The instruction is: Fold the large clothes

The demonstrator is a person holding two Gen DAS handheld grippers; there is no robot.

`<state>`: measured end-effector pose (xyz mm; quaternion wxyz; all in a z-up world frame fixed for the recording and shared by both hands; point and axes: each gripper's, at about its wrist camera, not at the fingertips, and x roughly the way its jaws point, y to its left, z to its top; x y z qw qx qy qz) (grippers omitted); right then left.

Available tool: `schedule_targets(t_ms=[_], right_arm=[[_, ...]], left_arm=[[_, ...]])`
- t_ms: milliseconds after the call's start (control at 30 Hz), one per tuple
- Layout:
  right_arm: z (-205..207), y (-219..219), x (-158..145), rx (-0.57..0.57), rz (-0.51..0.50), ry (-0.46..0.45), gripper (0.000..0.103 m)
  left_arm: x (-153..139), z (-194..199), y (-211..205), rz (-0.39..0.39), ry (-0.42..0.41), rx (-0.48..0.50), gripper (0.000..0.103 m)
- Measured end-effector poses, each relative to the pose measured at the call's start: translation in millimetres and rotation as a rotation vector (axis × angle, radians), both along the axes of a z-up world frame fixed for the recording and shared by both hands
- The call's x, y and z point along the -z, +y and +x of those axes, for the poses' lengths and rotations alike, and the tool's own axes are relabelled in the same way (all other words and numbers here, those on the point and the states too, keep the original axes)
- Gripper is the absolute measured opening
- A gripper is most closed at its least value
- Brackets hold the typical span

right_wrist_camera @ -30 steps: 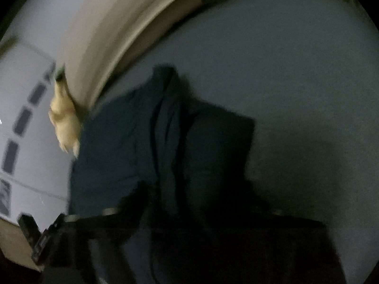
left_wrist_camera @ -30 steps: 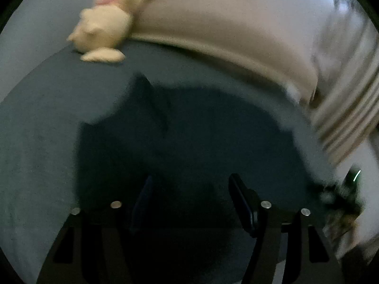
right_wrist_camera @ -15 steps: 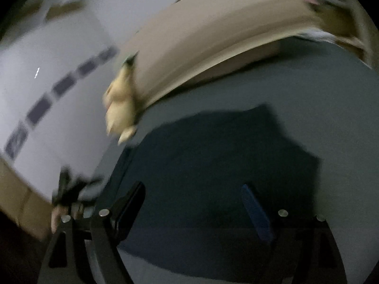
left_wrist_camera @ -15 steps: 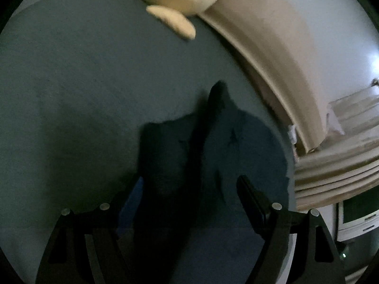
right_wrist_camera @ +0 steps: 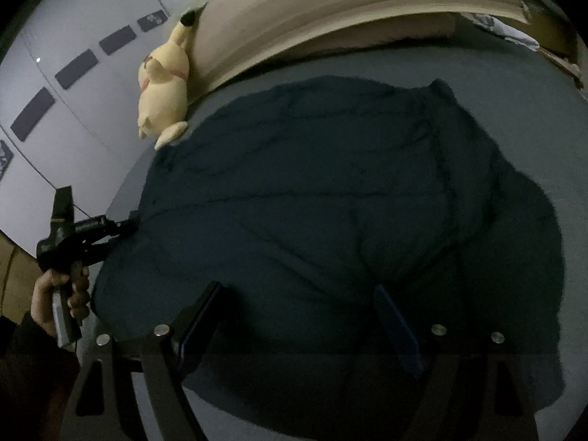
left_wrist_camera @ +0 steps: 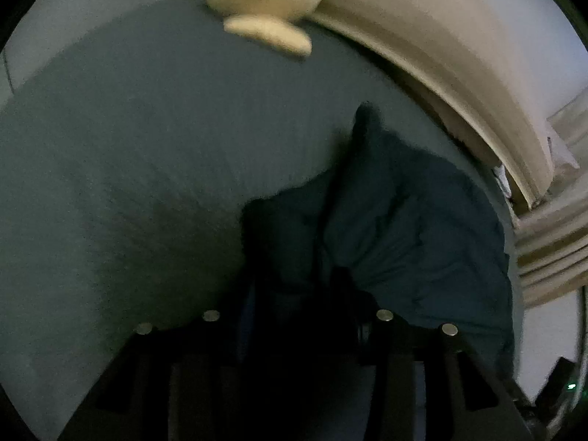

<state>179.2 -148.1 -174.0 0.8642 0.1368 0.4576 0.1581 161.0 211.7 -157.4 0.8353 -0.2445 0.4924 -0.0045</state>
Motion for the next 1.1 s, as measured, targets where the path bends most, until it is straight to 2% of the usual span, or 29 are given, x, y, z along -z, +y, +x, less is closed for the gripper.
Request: schedule_targets(t_ms=[133,200,333,433,600,767,867,933,1000,1067,1100], right_arm=[[0,-23,-28,0.105,-0.025,-0.091,0.086],[7,-30,-35,0.144,-0.043,-0.096,0.086],[20,-32,-31,0.187,-0.087,-0.082,0.086],[17,-27,-19,0.182,-0.106,-0.061,0.086],[20,-9,9,0.16,-0.204,-0.023,0.086],[23,-5,19,0.149,-0.244,-0.006,0.09],[22,-12,14,0.151,-0.222,0.011,0.091],[10,-25,7,0.156,-0.16,-0.006,0.091],[-5,-56,-12,0.206,-0.047,-0.062,0.091],[-17,-92,-25,0.278,0.023,-0.093,0.091],[-21,-110,-27,0.31,0.044,-0.094,0.095]], left_arm=[[-40,-21,-22,0.166,-0.093,-0.022,0.067],[-56,-27,-37,0.188,-0.137,-0.006,0.07],[-67,-29,-75,0.218,-0.157,0.063,0.07],[-61,-30,-99,0.224,-0.164,0.103,0.07],[-46,-35,-128,0.231,-0.142,0.156,0.07],[-13,-37,-146,0.328,-0.067,0.223,0.071],[-16,-40,-150,0.361,-0.078,0.244,0.072],[-27,-42,-138,0.3,-0.091,0.25,0.072],[-42,-46,-113,0.255,-0.152,0.226,0.072],[-52,-48,-78,0.22,-0.186,0.168,0.077],[-52,-48,-64,0.201,-0.189,0.138,0.08]])
